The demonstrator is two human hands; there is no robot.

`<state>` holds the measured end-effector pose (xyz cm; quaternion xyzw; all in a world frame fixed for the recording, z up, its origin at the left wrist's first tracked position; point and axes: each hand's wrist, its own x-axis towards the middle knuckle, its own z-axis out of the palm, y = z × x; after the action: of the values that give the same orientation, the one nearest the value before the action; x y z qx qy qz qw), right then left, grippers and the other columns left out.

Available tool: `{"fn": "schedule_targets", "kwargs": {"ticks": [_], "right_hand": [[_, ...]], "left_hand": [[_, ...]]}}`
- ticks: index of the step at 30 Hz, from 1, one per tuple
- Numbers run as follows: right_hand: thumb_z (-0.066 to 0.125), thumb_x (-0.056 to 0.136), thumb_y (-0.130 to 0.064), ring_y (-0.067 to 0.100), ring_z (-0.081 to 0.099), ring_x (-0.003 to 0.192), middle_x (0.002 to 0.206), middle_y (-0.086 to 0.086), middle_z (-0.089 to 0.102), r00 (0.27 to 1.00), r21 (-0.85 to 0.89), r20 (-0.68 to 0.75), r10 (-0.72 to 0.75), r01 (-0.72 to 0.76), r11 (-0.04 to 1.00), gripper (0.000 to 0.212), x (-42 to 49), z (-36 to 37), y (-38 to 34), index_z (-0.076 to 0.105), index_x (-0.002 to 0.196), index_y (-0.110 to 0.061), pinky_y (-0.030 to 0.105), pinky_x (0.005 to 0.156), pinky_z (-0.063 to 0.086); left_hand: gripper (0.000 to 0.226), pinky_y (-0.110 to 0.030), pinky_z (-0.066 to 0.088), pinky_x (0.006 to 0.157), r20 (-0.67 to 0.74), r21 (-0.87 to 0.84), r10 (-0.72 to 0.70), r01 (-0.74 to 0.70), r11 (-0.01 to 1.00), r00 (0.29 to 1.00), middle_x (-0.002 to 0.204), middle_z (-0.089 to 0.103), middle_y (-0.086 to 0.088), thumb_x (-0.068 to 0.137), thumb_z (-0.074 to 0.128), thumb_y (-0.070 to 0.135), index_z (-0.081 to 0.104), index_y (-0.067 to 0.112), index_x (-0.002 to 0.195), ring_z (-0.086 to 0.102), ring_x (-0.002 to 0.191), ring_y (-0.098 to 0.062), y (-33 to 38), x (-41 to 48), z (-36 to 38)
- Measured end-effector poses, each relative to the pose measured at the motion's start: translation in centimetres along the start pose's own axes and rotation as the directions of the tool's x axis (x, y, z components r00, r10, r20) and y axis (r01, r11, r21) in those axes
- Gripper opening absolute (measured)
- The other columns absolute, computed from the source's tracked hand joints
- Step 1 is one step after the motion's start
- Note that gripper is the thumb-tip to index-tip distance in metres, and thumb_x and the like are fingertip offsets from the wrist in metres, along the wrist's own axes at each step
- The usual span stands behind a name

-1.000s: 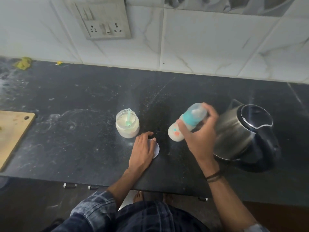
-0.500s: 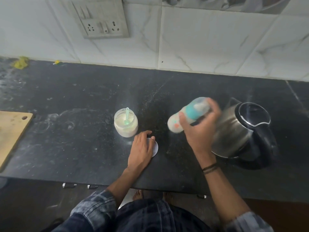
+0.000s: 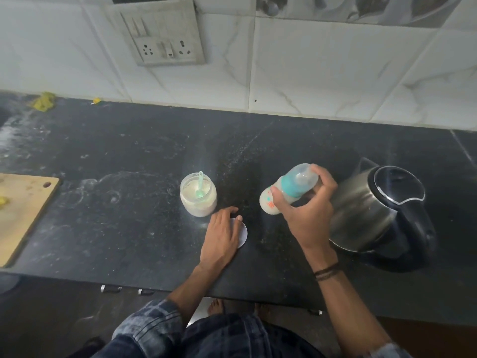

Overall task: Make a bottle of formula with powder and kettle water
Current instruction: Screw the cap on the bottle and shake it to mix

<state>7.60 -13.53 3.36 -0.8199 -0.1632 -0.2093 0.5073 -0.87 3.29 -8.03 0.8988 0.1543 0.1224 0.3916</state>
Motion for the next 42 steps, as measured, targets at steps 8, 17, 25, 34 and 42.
{"fn": "schedule_targets", "kwargs": {"ticks": [8, 17, 25, 34, 42], "right_hand": [[0.089, 0.077, -0.035, 0.027, 0.061, 0.107, 0.126, 0.002, 0.062, 0.960, -0.221, 0.278, 0.036, 0.027, 0.975, 0.073, -0.9, 1.6, 2.7, 0.045, 0.134, -0.025, 0.047, 0.081, 0.059], [0.085, 0.075, -0.052, 0.021, 0.057, 0.114, 0.130, -0.003, 0.057, 0.927, -0.297, 0.340, 0.159, -0.055, 0.953, 0.086, -2.2, 2.2, 4.4, 0.033, 0.142, -0.037, 0.044, 0.076, 0.058], [0.089, 0.075, -0.036, 0.023, 0.060, 0.127, 0.154, -0.008, 0.048, 0.930, -0.288, 0.339, 0.144, -0.043, 0.957, 0.106, -1.6, 3.4, 4.2, 0.015, 0.152, -0.041, 0.039, 0.090, 0.054], [0.090, 0.067, 0.005, -0.010, 0.044, 0.130, 0.143, -0.004, 0.030, 0.955, 0.279, -0.295, 0.021, 0.065, 0.958, 0.110, 3.9, -1.3, -4.2, 0.015, 0.147, 0.011, 0.019, 0.106, 0.045], [0.089, 0.073, -0.006, 0.018, 0.053, 0.129, 0.149, 0.010, 0.034, 0.918, 0.422, -0.372, 0.140, 0.033, 0.906, 0.104, 6.5, -2.7, -5.0, 0.019, 0.150, -0.006, 0.040, 0.101, 0.053]], "left_hand": [[0.030, -0.028, 0.039, 0.106, 0.002, 0.003, -0.002, 0.002, 1.000, 1.000, 0.129, 0.058, 0.006, 0.107, 0.043, 0.035, 0.055, 0.019, 0.129, 0.046, 0.121, -0.009, -0.1, 0.0, 0.1], [0.030, -0.026, 0.038, 0.105, 0.000, 0.004, -0.007, 0.007, 1.000, 1.000, 0.128, 0.057, 0.008, 0.107, 0.043, 0.036, 0.055, 0.020, 0.129, 0.046, 0.121, -0.008, -0.1, 0.0, 0.1], [0.028, -0.024, 0.037, 0.104, -0.003, 0.011, 0.000, 0.000, 1.000, 1.000, 0.127, 0.058, 0.008, 0.107, 0.044, 0.035, 0.055, 0.020, 0.128, 0.046, 0.119, -0.007, -0.1, -0.1, 0.0], [0.028, -0.023, 0.036, 0.103, -0.005, 0.000, -0.010, 0.010, 1.000, 1.000, 0.126, 0.057, 0.009, 0.107, 0.044, 0.034, 0.055, 0.020, 0.127, 0.046, 0.119, -0.007, -0.1, -0.1, 0.1], [0.026, -0.018, 0.031, 0.103, 0.004, -0.025, -0.015, 0.015, 1.000, 1.000, 0.126, 0.056, 0.012, 0.106, 0.046, 0.033, 0.055, 0.021, 0.127, 0.044, 0.120, -0.004, 0.1, 0.0, -0.1]]}}
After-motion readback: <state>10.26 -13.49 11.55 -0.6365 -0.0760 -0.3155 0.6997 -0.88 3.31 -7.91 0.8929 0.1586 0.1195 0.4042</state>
